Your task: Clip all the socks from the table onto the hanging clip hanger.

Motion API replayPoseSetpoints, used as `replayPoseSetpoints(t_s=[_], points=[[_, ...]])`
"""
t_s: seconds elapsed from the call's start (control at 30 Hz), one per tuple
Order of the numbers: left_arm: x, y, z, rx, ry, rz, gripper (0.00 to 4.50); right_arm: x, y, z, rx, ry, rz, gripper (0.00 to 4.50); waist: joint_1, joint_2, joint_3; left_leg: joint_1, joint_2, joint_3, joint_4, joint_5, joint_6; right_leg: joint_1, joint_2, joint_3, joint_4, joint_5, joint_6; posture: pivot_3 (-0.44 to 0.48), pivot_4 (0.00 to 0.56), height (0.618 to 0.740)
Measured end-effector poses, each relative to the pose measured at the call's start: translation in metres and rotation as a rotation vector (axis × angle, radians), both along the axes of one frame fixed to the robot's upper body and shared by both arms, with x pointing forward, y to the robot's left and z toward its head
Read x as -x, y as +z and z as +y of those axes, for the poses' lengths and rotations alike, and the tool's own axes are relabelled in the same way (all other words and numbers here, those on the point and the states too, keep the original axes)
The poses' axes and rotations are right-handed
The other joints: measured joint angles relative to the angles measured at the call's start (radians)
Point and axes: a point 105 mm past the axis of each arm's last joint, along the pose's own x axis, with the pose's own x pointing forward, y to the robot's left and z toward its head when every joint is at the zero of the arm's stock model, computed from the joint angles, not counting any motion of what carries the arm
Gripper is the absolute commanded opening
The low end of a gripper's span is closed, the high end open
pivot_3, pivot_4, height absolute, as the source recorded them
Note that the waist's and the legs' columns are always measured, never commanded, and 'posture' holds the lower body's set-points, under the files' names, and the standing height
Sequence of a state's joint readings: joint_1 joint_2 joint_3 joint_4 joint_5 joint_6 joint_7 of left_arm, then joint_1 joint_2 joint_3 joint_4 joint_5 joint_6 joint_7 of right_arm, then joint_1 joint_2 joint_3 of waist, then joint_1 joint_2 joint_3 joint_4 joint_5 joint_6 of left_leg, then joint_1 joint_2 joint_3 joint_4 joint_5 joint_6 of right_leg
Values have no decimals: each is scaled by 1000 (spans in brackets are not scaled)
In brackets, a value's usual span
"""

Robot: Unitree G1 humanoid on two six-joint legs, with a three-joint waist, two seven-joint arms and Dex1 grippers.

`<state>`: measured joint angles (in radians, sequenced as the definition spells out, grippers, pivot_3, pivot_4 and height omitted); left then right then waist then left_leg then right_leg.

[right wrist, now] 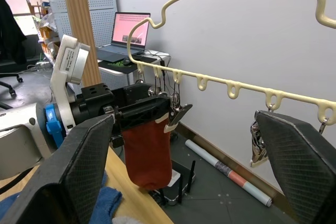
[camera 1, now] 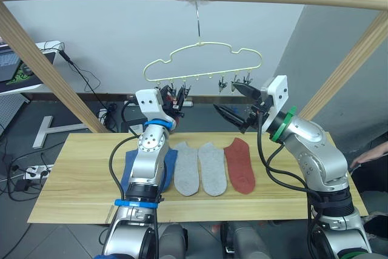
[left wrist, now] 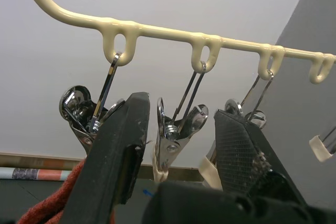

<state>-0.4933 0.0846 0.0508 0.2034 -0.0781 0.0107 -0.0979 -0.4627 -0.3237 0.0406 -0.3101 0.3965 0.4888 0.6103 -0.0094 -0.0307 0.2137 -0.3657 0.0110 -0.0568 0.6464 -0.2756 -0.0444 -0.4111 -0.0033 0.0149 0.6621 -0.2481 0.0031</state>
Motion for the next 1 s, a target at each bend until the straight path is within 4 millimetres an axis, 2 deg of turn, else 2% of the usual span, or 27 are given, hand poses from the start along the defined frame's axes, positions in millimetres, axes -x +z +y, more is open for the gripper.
replayPoseSetpoints(t_s=[0.33, 0.43, 0.57, 0.67, 1.0], points=[[-1, 7, 1, -6, 3, -29, 2279, 1, 1, 0, -11, 9, 4, 4500, 0, 0, 0, 0, 0, 0, 0, 0, 0, 0, 0, 0, 0, 0, 1, -29, 198, 740], [-1, 7, 1, -7, 2, -33, 1715, 1, 1, 0, -11, 9, 4, 4500, 0, 0, 0, 0, 0, 0, 0, 0, 0, 0, 0, 0, 0, 0, 1, -31, 198, 740], [0, 8, 1, -7, 2, -38, 555, 1, 1, 0, -9, 8, 4, 4500, 0, 0, 0, 0, 0, 0, 0, 0, 0, 0, 0, 0, 0, 0, 1, -31, 198, 740], [0, 9, 1, -8, 2, -46, 16, 1, 1, 0, -9, 8, 4, 4500, 0, 0, 0, 0, 0, 0, 0, 0, 0, 0, 0, 0, 0, 0, 1, -30, 198, 740], [0, 9, 1, -9, 1, -46, 16, 1, 0, 0, -7, 9, 6, 4500, 0, 0, 0, 0, 0, 0, 0, 0, 0, 0, 0, 0, 0, 0, 1, -30, 197, 740]])
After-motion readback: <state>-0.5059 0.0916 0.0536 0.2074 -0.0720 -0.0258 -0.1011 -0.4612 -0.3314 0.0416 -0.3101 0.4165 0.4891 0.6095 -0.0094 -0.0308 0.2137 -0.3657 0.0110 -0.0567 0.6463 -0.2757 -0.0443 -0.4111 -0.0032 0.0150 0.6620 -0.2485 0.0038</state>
